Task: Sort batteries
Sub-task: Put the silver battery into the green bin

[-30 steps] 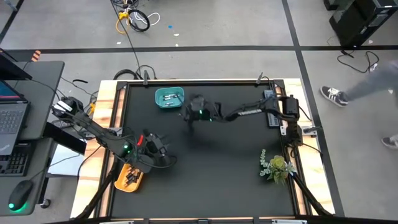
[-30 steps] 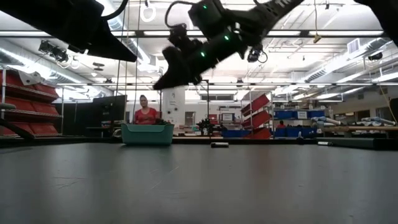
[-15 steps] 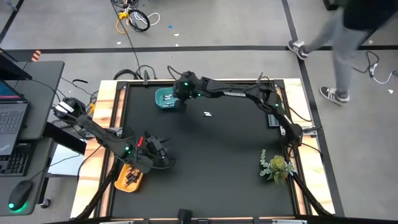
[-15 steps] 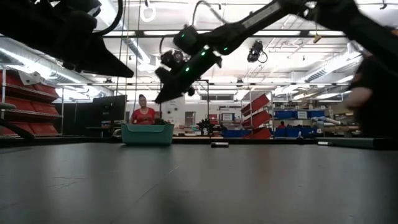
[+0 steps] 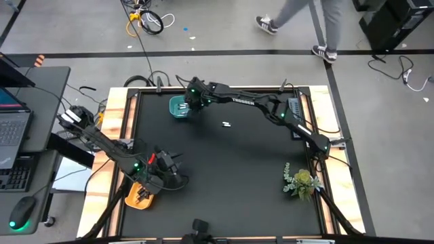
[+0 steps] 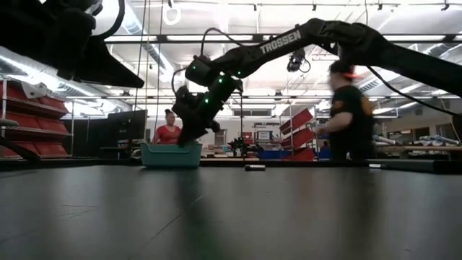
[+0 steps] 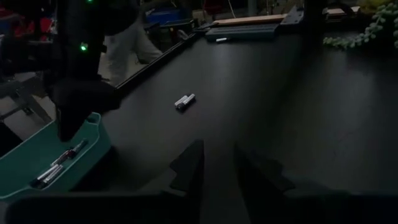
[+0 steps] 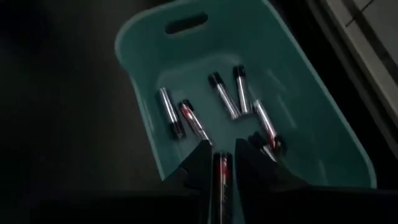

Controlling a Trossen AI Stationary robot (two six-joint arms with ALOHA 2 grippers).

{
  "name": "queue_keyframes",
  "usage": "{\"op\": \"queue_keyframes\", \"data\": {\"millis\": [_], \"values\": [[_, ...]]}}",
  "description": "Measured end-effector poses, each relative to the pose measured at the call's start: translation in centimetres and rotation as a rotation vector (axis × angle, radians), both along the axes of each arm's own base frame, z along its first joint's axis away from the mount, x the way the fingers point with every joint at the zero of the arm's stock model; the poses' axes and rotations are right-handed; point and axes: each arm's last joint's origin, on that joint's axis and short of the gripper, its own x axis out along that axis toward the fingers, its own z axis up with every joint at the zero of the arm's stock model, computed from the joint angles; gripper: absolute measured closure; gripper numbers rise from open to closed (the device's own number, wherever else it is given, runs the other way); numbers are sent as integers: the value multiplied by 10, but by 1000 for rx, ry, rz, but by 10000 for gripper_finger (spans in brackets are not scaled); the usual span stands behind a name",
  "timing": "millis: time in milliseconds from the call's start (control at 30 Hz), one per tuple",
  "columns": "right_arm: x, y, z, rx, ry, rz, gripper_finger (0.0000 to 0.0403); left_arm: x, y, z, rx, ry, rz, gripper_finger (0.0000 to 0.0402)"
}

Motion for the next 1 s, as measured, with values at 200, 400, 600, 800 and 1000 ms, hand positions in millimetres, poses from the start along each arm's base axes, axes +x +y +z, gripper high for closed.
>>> {"op": "queue_keyframes", "data": {"millis": [200, 400, 600, 800, 1000], "values": [[-1, 0, -6, 17, 27, -4, 304, 0, 0, 0, -11, -8, 7, 300], [-3, 6, 10, -39, 31, 15, 292, 0, 0, 0, -12, -9, 7, 300], [-16, 55, 94, -235, 22, 106, 303, 0, 0, 0, -12, -5, 1, 300], [-36, 118, 109, -229, 209, 226, 315, 1, 0, 0, -20, -10, -2, 300], [-64, 177, 79, -258, 306, 219, 318, 7, 8, 3, -41, -48, 50, 300]]}}
